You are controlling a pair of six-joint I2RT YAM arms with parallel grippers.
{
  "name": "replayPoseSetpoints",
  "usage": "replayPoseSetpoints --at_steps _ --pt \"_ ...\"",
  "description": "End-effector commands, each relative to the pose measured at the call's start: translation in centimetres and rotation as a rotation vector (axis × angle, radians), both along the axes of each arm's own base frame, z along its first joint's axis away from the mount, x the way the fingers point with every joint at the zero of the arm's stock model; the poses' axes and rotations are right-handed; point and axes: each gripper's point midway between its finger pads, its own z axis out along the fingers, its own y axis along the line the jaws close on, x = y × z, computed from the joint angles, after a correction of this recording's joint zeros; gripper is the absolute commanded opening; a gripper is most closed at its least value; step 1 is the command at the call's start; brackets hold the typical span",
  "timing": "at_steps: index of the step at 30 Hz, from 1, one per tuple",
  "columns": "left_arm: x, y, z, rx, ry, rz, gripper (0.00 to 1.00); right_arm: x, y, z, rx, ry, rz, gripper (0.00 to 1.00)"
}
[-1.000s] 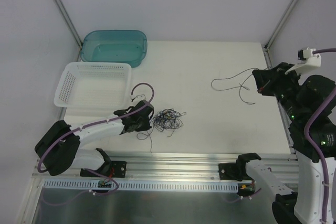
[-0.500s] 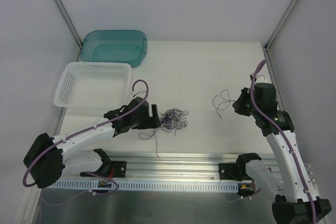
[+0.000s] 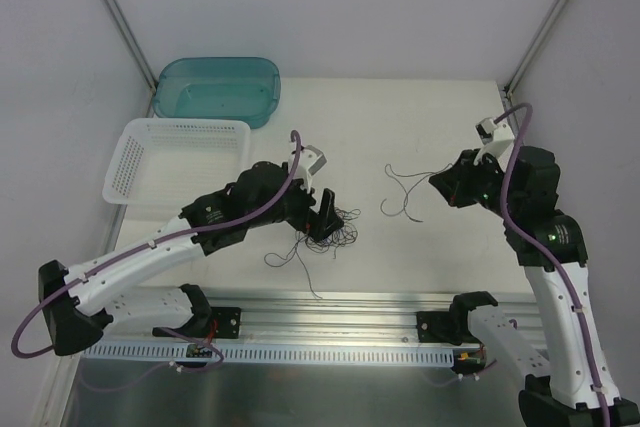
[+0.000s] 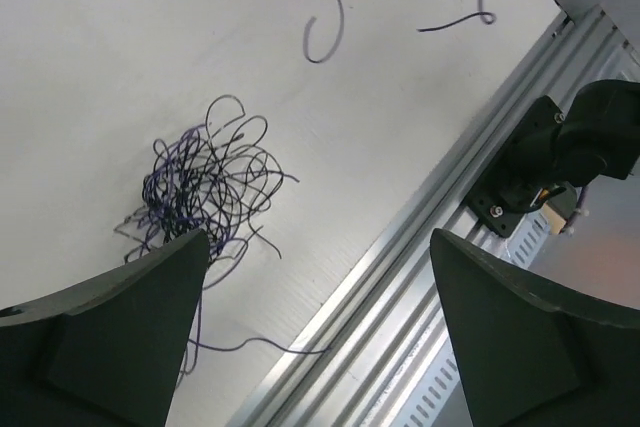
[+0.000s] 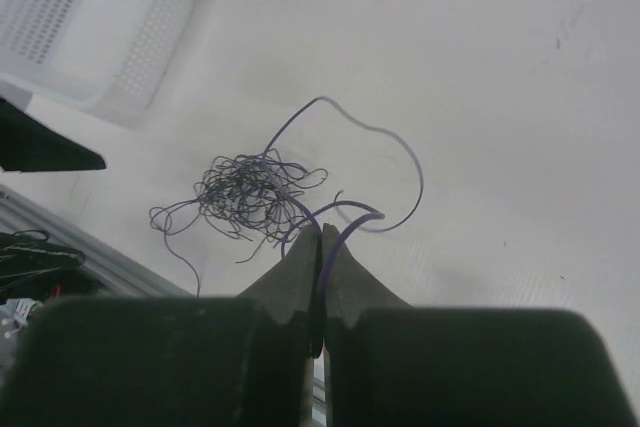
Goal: Untangle the cables
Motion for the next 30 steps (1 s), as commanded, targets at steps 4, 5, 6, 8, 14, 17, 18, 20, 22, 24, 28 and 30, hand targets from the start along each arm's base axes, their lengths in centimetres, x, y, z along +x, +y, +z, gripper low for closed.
replayPoseSetpoints --at_steps 4,5,6,8,14,17,18,20,22,24,28,30 --pt "1.4 -3.7 5.4 0.004 -0.299 -0.185 0.94 -2.4 4.1 4.7 0.066 -0.121 0.271 0.01" --pt "1.7 -4.4 6.1 0.0 -0.325 -0.199 0.94 -2.6 4.5 4.8 0.07 -0.122 0.293 0.01" --pt "1.9 -4.9 6.6 -0.002 -0.35 -0.213 0.94 -3.0 5.1 5.0 0.08 -0.121 0.329 0.01" --pt "2.8 -6.2 7.9 0.001 -0.425 -0.239 0.94 -3.1 5.7 5.4 0.09 -0.122 0.359 0.01" --pt "3.7 -9.4 9.6 0.0 -0.552 -0.358 0.92 -3.4 7.2 5.9 0.116 -0.122 0.417 0.01" --pt "3.0 -10.6 9.1 -0.016 -0.548 -0.439 0.88 -3.7 7.8 6.0 0.123 -0.119 0.439 0.01" --pt "2.8 -10.8 9.0 -0.019 -0.542 -0.452 0.87 -3.6 7.9 5.8 0.122 -0.117 0.441 0.01" --pt "2.5 -11.3 8.4 -0.025 -0.523 -0.479 0.79 -3.8 8.1 5.7 0.126 -0.113 0.448 0.01" --pt "2.4 -11.5 8.0 -0.026 -0.505 -0.49 0.65 -3.8 8.3 5.6 0.136 -0.109 0.45 0.01" --pt "2.3 -11.7 7.8 -0.03 -0.496 -0.495 0.45 -3.7 8.5 5.5 0.141 -0.106 0.454 0.01" --pt "2.9 -11.6 8.2 -0.028 -0.491 -0.45 0.0 -3.7 8.3 4.9 0.132 -0.097 0.439 0.01" --pt "3.6 -11.3 9.1 -0.029 -0.506 -0.411 0.0 -3.7 8.0 4.3 0.122 -0.077 0.425 0.06"
